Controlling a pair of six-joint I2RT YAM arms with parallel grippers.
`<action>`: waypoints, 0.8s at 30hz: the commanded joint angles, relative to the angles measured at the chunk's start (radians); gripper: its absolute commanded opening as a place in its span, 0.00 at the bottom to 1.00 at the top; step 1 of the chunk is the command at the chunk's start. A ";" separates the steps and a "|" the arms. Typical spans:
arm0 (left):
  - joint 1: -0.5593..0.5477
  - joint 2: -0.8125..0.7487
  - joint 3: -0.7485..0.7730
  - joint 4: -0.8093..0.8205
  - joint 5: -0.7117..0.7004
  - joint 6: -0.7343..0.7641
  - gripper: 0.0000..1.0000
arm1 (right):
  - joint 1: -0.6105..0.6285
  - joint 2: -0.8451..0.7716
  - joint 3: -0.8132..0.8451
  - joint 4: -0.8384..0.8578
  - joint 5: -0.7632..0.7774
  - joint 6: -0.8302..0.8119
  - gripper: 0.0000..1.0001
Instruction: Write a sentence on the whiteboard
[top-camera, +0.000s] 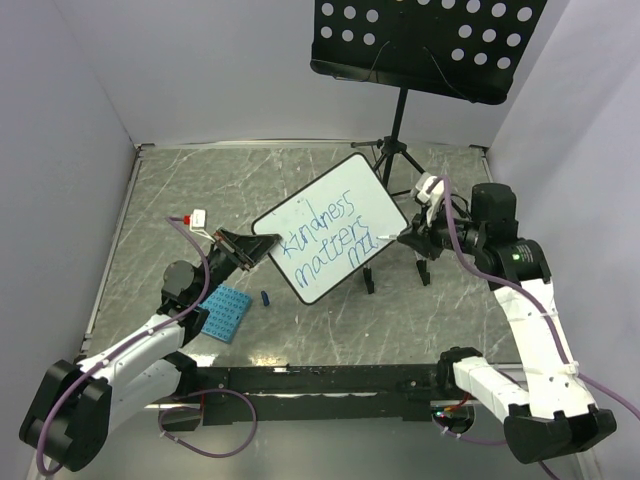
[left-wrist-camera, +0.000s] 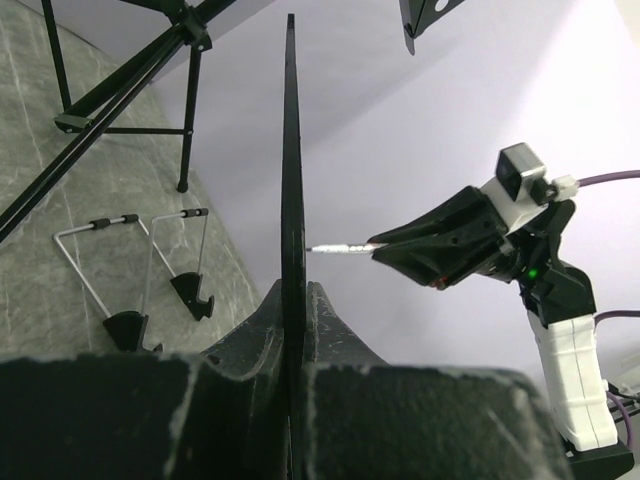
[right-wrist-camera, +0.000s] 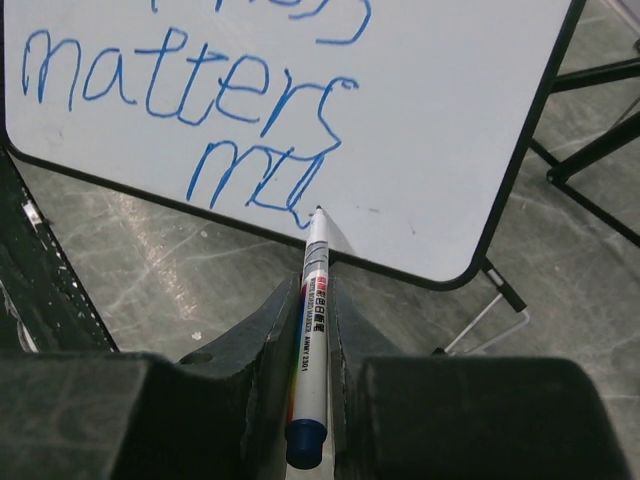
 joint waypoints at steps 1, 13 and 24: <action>0.004 -0.028 0.015 0.157 0.004 -0.027 0.01 | -0.009 -0.002 0.089 0.058 -0.030 0.040 0.00; 0.013 -0.029 0.012 0.154 0.028 -0.018 0.01 | -0.007 -0.033 0.046 0.119 -0.055 0.085 0.00; 0.016 -0.063 -0.008 0.141 0.036 -0.014 0.01 | -0.009 -0.037 0.034 0.125 -0.069 0.096 0.00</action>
